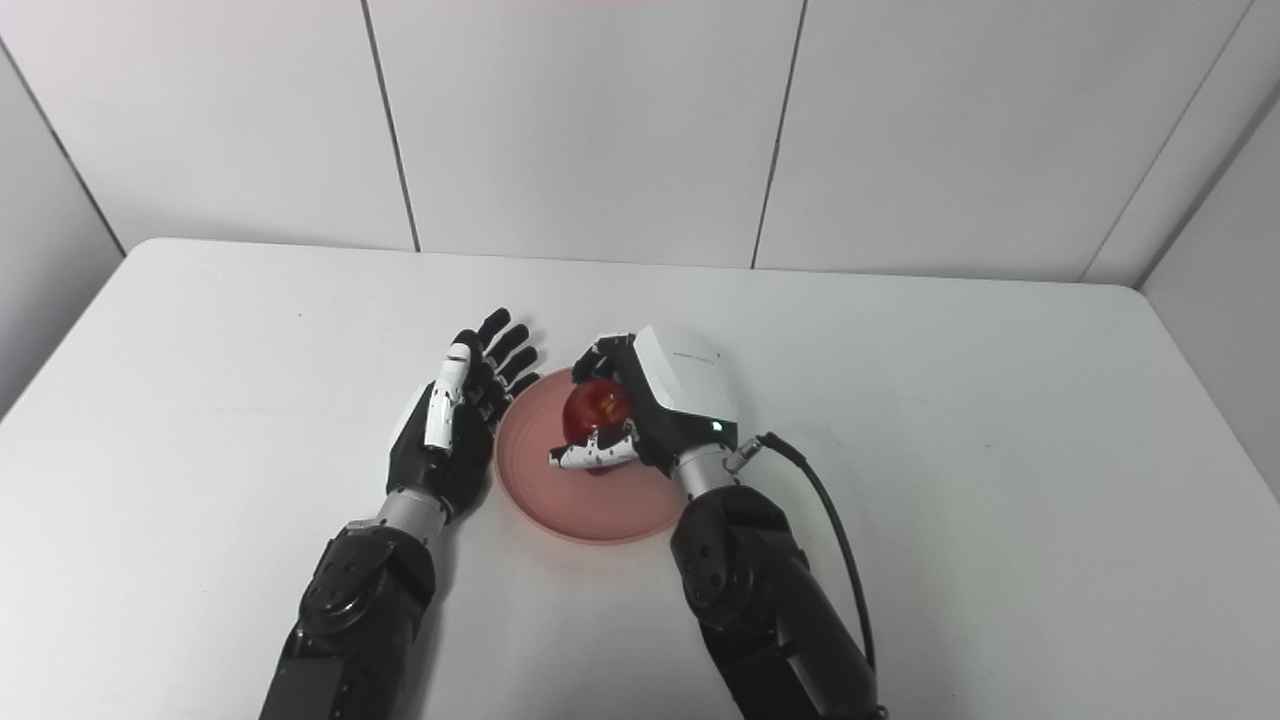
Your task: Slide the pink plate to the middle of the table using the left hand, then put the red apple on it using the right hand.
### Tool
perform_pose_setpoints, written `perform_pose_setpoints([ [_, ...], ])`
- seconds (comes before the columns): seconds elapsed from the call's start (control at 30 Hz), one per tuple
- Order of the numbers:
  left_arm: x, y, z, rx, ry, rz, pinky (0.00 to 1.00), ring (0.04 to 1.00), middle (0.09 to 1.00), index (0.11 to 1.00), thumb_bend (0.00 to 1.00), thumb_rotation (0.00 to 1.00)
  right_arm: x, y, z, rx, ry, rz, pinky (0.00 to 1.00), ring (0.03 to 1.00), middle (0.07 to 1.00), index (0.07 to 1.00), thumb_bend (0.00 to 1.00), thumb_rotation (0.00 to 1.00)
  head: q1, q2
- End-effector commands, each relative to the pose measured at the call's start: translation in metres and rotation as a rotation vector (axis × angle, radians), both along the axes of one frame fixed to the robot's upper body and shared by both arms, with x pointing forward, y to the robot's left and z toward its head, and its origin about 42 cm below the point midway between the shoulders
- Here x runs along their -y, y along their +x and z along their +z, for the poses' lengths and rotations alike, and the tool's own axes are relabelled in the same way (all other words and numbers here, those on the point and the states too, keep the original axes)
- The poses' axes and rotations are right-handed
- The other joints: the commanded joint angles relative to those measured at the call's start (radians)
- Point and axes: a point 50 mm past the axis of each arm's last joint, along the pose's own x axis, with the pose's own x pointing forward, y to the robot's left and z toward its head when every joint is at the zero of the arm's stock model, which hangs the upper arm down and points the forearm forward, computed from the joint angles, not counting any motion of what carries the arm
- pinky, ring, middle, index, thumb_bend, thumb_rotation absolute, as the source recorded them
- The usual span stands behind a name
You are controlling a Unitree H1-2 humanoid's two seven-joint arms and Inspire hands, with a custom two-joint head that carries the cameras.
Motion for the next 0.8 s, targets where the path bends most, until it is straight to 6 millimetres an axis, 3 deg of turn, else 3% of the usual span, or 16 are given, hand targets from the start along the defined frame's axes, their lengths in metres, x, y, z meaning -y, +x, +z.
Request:
perform_pose_setpoints([
  [0.0,0.0020,0.0000,-0.0049,-0.029,0.004,-0.002,0.92,0.932,0.937,0.916,0.38,1.00,-0.0029,0.0026,0.0093,0.044,0.006,0.021,0.23,0.316,0.433,0.487,0.52,0.13,0.002,0.001],
  [0.5,0.0018,0.0004,-0.0056,-0.031,0.007,-0.004,0.92,0.932,0.938,0.917,0.38,1.00,-0.0013,0.0024,0.0074,0.032,-0.003,0.005,0.24,0.336,0.456,0.488,0.52,0.14,-0.002,-0.002],
  [0.57,0.0018,0.0007,-0.0059,-0.030,0.006,-0.004,0.92,0.932,0.938,0.917,0.38,1.00,-0.0014,0.0016,0.0084,0.029,-0.002,-0.004,0.28,0.392,0.509,0.490,0.52,0.15,-0.003,-0.002],
  [0.7,0.0018,0.0007,-0.0063,-0.032,0.009,-0.006,0.92,0.933,0.937,0.917,0.38,1.00,-0.0015,-0.0007,0.0122,0.037,0.004,-0.014,0.27,0.393,0.521,0.492,0.52,0.15,-0.004,-0.002],
  [0.73,0.0017,0.0006,-0.0063,-0.033,0.010,-0.008,0.93,0.937,0.940,0.921,0.38,1.00,-0.0016,-0.0014,0.0136,0.037,0.003,-0.016,0.21,0.329,0.476,0.592,0.74,0.22,-0.004,-0.002],
  [0.77,0.0016,0.0005,-0.0060,-0.034,0.011,-0.009,0.93,0.938,0.941,0.922,0.39,1.00,-0.0015,-0.0025,0.0156,0.036,0.004,-0.014,0.19,0.307,0.460,0.626,0.81,0.24,-0.005,-0.002],
])
